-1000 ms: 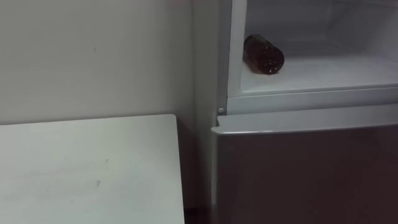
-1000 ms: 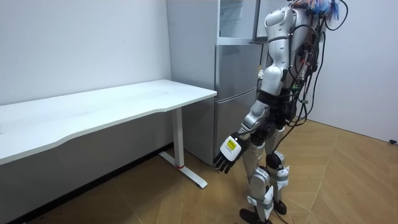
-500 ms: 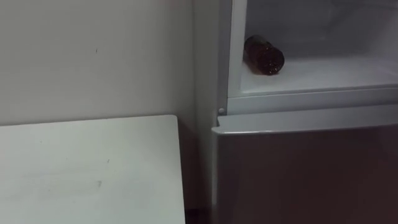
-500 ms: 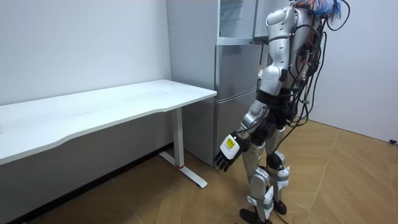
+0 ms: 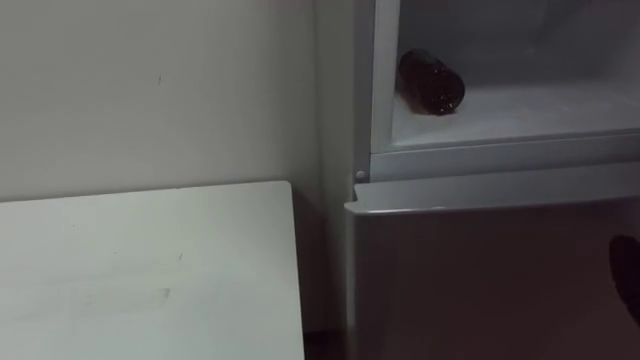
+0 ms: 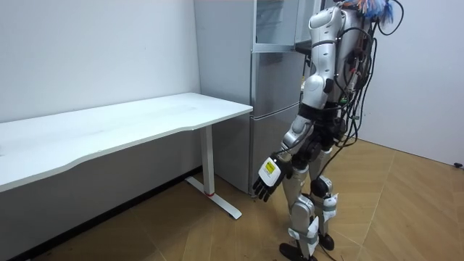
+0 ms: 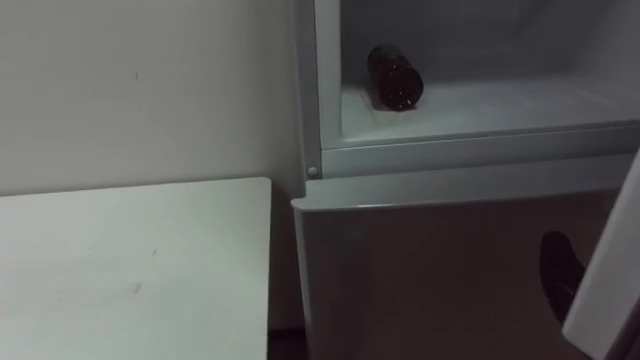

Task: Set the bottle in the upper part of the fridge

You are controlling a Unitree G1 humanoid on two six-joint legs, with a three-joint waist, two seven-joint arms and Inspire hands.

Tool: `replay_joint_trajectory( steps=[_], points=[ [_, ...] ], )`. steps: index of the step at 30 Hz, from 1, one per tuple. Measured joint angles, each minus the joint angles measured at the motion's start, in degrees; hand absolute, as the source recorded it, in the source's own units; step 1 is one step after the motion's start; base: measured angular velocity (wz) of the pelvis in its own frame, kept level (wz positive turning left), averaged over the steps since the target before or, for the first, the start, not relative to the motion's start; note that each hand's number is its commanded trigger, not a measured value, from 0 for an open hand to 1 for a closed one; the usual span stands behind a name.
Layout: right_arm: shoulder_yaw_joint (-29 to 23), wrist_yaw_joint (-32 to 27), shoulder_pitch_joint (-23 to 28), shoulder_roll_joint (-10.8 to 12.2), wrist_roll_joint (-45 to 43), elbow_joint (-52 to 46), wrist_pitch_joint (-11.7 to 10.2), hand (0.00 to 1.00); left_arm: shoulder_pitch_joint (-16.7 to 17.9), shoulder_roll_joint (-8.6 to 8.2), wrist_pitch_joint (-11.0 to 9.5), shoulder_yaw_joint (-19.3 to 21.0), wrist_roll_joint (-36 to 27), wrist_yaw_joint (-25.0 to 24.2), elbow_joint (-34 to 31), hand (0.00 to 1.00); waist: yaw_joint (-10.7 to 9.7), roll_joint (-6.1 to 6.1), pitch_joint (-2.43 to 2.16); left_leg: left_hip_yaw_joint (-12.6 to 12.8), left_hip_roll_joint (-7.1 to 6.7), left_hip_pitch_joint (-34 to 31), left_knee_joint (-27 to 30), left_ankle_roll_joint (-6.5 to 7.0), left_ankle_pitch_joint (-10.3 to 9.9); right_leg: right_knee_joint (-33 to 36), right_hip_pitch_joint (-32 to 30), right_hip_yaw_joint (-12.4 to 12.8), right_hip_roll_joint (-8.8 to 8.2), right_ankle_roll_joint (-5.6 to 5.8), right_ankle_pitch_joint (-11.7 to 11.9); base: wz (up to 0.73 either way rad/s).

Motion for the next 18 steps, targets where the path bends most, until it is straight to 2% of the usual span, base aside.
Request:
replay_joint_trajectory(
  steps=[14, 18],
  points=[
    [0.2, 0.6, 0.1, 0.0, 0.0, 0.0, 0.1, 0.00, -1.0, 0.20, 0.1, -1.2, 0.0, -1.1, 2.1, 0.00, 0.1, -0.03, -0.02, 0.1, 0.05, -0.2, 0.0, 0.00, 0.0, -0.3, -0.5, 0.0, 0.04, 0.00, 0.0, 0.00],
    [0.2, 2.4, 0.5, 0.0, 0.0, 0.6, 0.1, 0.00, -1.2, 0.41, 0.3, -1.2, 0.1, -2.1, 2.1, 0.00, 0.1, -0.11, -0.05, 0.1, 0.05, -0.1, 0.1, -0.01, 0.0, -0.3, -0.1, 0.1, 0.07, -0.02, 0.1, -0.02]
  ],
)
